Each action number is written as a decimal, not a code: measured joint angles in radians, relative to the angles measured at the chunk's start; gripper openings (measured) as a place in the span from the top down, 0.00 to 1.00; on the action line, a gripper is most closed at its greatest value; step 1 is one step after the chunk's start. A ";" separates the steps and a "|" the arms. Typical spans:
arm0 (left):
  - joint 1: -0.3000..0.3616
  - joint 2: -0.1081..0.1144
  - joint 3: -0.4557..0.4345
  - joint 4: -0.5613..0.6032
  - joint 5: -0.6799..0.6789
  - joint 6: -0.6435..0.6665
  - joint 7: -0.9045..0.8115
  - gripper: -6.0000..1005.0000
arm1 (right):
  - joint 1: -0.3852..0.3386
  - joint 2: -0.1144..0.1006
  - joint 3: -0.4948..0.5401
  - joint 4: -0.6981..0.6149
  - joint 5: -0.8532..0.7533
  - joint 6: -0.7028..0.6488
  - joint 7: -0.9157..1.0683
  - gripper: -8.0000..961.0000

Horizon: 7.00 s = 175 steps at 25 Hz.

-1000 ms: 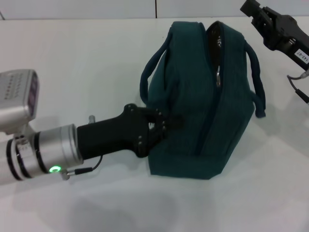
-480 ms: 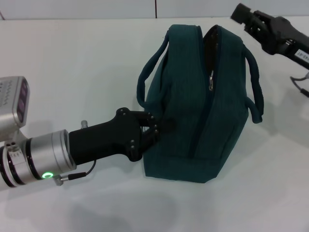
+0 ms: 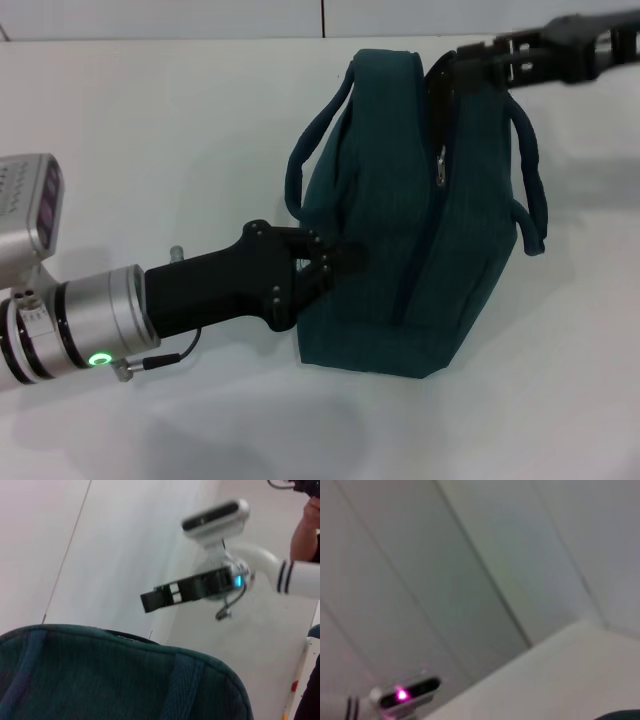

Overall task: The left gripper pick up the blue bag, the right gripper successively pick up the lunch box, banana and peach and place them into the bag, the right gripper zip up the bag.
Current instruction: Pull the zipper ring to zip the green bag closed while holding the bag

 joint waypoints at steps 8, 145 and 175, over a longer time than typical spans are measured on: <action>-0.004 0.000 0.002 0.012 0.000 0.001 -0.013 0.94 | 0.218 -0.079 0.001 0.011 -0.185 -0.093 0.282 0.26; 0.009 -0.009 -0.006 0.048 -0.051 -0.009 -0.093 0.94 | 0.327 -0.007 0.131 0.004 -0.561 -0.392 0.413 0.28; 0.009 -0.011 -0.002 0.045 -0.051 -0.004 -0.082 0.94 | 0.282 0.049 0.122 0.015 -0.561 -0.332 0.356 0.28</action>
